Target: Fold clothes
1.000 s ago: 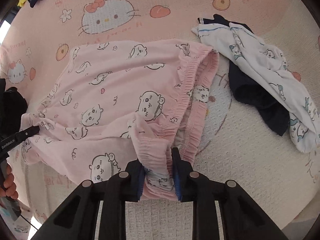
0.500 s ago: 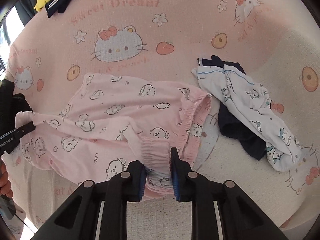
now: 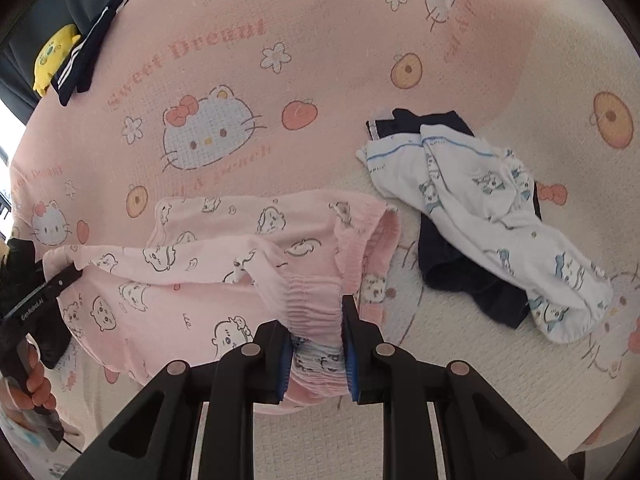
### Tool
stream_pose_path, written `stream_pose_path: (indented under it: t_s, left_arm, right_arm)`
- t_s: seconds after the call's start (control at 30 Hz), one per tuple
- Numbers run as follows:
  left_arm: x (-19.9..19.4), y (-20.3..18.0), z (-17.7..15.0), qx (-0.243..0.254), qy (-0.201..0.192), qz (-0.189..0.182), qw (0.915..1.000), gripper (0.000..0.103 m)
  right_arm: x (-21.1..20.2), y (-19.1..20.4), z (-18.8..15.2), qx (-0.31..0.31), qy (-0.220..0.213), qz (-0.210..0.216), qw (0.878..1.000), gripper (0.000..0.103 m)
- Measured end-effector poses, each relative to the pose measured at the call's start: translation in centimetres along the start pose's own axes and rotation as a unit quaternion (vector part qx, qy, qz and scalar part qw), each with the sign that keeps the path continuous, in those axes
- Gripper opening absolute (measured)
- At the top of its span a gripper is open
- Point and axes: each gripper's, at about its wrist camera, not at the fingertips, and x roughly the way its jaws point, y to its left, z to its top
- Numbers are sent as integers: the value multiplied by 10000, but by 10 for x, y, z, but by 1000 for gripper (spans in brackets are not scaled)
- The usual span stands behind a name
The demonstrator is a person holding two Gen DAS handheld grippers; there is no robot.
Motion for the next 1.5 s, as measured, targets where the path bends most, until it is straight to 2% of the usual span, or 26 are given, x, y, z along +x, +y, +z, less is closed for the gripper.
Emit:
stream_pose_path:
  t_s: [0.13,0.23,0.57,0.67,0.8,0.97,1.1,1.17,1.2,1.23,1.37,1.4,1.5]
  left_arm:
    - [10,-5,17,157,6,4,9999,10]
    - [25,-2,29,124,143,-155,9997,10]
    - [82,-2,55,54,666,-426,9969,10]
    - [105,3,59,-265,910,-538,9940,10]
    - [130,16,56,-858,1207,-803,9857,10]
    - [142,16,53,-891,1299,-810,9842,10]
    - [151,14,59,-762,1409,-723,9844,10]
    - [163,15,59,-805,1705,-711,9795,10]
    - [169,14,57,-797,1897,-683,9762,10]
    - [175,13,56,-736,2093,-615,9731,10]
    - [179,7,53,-509,2467,-470,9666,12]
    - [176,7,55,-486,2453,-472,9671,12]
    - [162,6,59,-293,2285,-483,9719,12]
  right_arm:
    - [11,1,11,-70,195,-55,9998,20]
    - [27,1,23,-195,517,-170,9983,20]
    - [65,-37,43,624,897,-125,9939,20]
    - [68,-37,48,504,851,-94,9951,20]
    - [81,-40,49,375,981,-241,9942,20]
    - [88,-47,52,555,1002,-124,9933,20]
    - [100,-41,54,226,1230,-196,9920,21]
    - [106,-37,53,6,1364,-313,9902,29]
    - [108,-34,51,-141,1436,-433,9886,41]
    - [111,-31,49,-288,1507,-553,9866,49]
    - [94,-25,53,-442,1246,-501,9899,59]
    - [88,-26,55,-408,1139,-493,9914,64]
    - [75,-32,58,-241,882,-487,9946,65]
